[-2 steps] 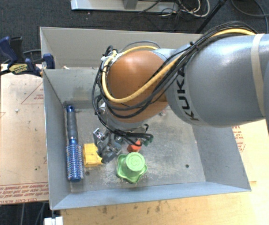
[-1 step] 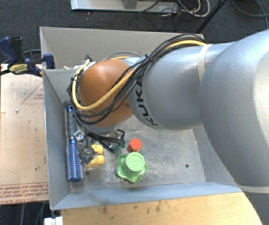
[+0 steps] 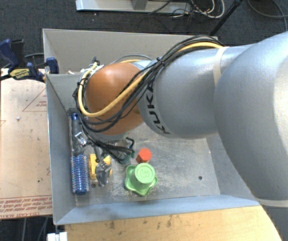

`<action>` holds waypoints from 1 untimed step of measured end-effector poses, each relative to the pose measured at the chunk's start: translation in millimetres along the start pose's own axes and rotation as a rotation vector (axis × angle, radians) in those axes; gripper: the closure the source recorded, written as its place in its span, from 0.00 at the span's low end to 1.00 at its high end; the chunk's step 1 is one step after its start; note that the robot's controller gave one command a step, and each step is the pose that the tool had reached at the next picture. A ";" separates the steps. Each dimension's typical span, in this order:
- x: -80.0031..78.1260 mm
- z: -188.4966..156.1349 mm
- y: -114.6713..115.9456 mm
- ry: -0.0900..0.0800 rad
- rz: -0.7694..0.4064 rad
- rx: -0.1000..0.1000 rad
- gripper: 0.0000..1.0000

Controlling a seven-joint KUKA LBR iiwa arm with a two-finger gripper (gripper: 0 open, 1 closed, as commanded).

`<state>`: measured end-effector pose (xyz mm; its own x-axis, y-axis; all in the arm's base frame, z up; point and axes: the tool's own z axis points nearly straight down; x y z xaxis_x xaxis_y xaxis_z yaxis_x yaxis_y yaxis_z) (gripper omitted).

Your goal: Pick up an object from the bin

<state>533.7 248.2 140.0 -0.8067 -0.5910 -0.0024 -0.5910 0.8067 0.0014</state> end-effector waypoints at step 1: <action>3.9 41.2 -19.5 -0.006 -0.087 0.001 0.00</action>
Offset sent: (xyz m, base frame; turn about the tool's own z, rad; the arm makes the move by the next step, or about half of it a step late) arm 0.0109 -0.0303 -0.0690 -0.1111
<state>542.2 230.3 98.8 -0.7522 -0.6589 -0.0087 -0.6589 0.7522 -0.0003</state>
